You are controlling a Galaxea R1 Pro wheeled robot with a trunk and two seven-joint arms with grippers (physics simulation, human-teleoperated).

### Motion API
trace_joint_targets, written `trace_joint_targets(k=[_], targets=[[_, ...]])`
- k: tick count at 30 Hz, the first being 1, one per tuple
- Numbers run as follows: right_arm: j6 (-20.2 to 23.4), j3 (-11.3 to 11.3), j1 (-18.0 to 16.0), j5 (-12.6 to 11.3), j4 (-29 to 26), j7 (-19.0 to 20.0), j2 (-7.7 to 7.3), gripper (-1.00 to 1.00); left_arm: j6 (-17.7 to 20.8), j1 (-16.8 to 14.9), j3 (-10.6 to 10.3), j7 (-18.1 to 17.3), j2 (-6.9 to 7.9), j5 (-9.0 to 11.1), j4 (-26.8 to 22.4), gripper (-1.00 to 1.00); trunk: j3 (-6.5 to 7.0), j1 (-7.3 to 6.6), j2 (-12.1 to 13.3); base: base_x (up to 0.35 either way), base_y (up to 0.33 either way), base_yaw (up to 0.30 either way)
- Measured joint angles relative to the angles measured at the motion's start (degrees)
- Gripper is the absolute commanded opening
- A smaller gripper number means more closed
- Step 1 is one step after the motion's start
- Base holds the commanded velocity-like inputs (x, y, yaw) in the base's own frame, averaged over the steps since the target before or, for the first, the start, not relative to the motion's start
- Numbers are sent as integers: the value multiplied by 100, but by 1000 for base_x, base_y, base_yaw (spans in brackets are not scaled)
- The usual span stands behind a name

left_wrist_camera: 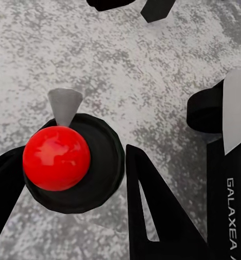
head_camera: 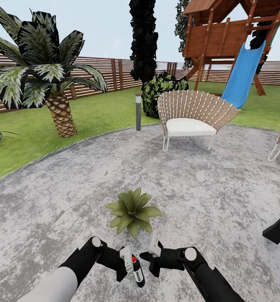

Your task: Pick up the pesticide atomizer in the garden and spray insectifuge to fully cover both potted plants in the garden.

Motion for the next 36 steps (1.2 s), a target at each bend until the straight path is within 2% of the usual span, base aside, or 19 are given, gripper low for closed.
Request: trace_joint_targets(k=[14, 20, 26, 36], targets=[[0, 0, 0, 0, 8, 4, 0, -100, 0, 0, -2, -8, -17, 14, -5, -100, 0, 0, 0, 0, 0, 0], [0, 0, 0, 10, 16, 3, 0, -100, 0, 0, -2, -9, -75, 16, -9, -100, 0, 0, 0, 0, 0, 0], [-7, -8, 0, 358, 17, 7, 0, -100, 0, 0, -7, -9, -85, 16, -9, -100, 0, 0, 0, 0, 0, 0], [-7, -9, 0, 421, 8, 9, 0, -100, -8, 4, 0, -9, -78, 16, -9, -100, 0, 0, 0, 0, 0, 0]])
